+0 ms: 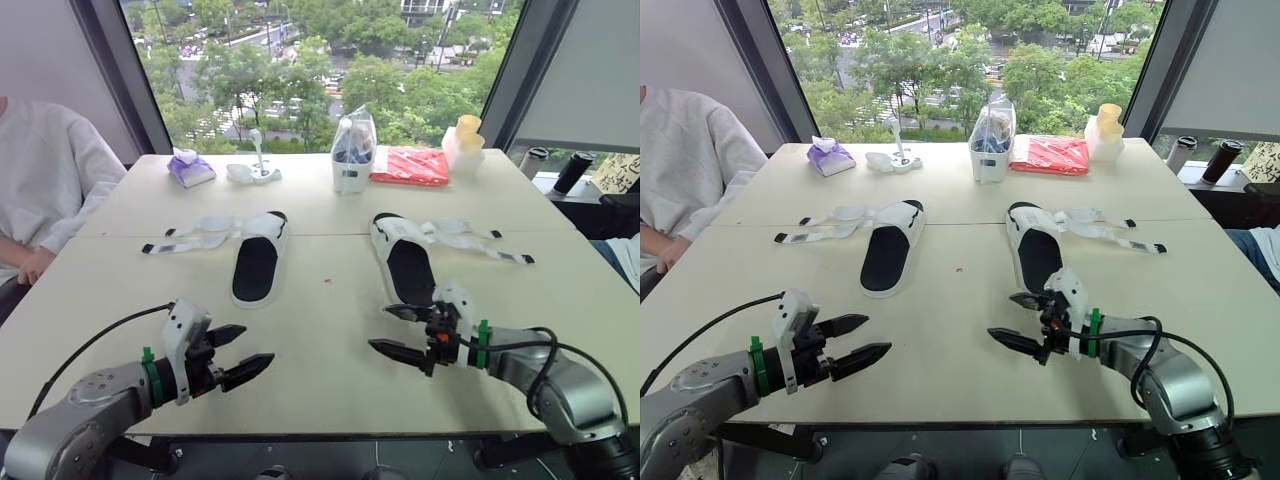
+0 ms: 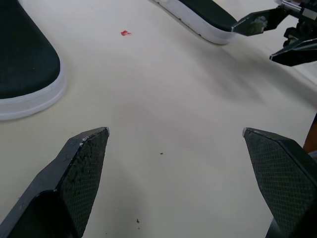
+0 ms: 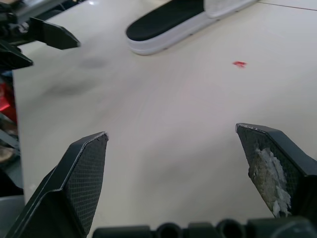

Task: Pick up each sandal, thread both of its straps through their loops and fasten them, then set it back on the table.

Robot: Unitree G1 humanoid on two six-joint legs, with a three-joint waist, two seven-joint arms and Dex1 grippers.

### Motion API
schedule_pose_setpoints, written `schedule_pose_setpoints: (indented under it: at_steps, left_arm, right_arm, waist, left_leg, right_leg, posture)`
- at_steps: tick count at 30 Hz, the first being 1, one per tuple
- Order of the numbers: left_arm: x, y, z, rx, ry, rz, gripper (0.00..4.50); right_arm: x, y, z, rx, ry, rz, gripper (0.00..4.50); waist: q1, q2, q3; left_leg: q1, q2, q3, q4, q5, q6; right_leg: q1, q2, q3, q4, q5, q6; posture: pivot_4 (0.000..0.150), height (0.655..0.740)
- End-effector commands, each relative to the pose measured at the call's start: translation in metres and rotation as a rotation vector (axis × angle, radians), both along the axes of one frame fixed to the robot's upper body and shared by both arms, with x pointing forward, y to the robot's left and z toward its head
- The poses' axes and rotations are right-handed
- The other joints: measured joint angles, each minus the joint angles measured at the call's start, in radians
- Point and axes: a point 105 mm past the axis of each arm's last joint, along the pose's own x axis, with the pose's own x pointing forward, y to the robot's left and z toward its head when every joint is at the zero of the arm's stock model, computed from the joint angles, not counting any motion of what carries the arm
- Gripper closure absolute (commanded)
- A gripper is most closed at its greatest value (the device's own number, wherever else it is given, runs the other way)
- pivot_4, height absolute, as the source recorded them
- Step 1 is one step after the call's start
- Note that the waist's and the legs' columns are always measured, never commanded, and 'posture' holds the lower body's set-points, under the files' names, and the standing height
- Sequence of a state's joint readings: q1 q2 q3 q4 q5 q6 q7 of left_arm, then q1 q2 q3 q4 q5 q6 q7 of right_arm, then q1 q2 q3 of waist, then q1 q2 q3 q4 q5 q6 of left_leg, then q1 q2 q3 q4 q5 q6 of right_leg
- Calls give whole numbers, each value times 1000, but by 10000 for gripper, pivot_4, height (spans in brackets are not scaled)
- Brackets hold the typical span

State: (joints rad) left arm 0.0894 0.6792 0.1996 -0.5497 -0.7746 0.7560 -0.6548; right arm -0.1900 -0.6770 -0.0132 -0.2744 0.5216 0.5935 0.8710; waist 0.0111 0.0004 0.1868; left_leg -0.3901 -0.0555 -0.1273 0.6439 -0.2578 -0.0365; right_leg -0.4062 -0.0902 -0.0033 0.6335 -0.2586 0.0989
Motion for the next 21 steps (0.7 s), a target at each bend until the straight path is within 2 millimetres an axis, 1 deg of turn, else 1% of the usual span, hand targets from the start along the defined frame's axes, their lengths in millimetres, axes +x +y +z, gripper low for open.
schedule_pose_setpoints:
  at_steps: [1, 6, 10, 14, 17, 21]
  left_arm:
    - [5, -3, 6, 8, -55, -18, 0]
    - [9, -9, 11, 6, -79, -46, 0]
    - [11, -8, 15, -3, -78, -67, 0]
    - [16, -6, 13, 46, -92, -77, 0]
    - [19, -6, 14, 34, -93, -71, 0]
    - [23, -7, 15, 19, -98, -76, 0]
  right_arm:
    - [8, -5, 18, -3, -92, -49, 373]
    - [13, -6, 27, -3, -176, -126, 373]
    - [22, -12, 35, -15, -265, -214, 373]
    - [30, -16, 45, -40, -362, -273, 373]
    - [36, -19, 50, -91, -434, -303, 373]
    - [48, -29, 53, -194, -515, -366, 373]
  waist:
    - [1, 0, 0]
    - [1, 0, 0]
    - [1, 0, 0]
    - [-1, 0, 0]
    - [-1, 0, 0]
    - [-1, 0, 0]
  left_leg:
    - [0, 0, 0, 0, 0, 0]
    - [0, 0, 0, 0, 0, 0]
    - [-1, 0, 0, 0, 0, 0]
    - [-1, 0, 1, 0, 0, 0]
    - [-1, 0, 1, 0, 0, 0]
    - [-1, 0, 1, 0, 0, 0]
  right_leg:
    - [0, 0, 0, 0, 0, 0]
    - [0, 0, 0, 0, 0, 0]
    - [-1, 0, 0, 0, 0, 1]
    - [-1, 0, 0, 0, 0, 1]
    - [-1, 0, 1, 0, 1, 1]
    - [-1, 0, 1, 0, 1, 1]
  posture:
    - [1500, 7400]
    - [1500, 7400]
    - [1500, 7400]
    - [1500, 7400]
    - [1500, 7400]
    - [1500, 7400]
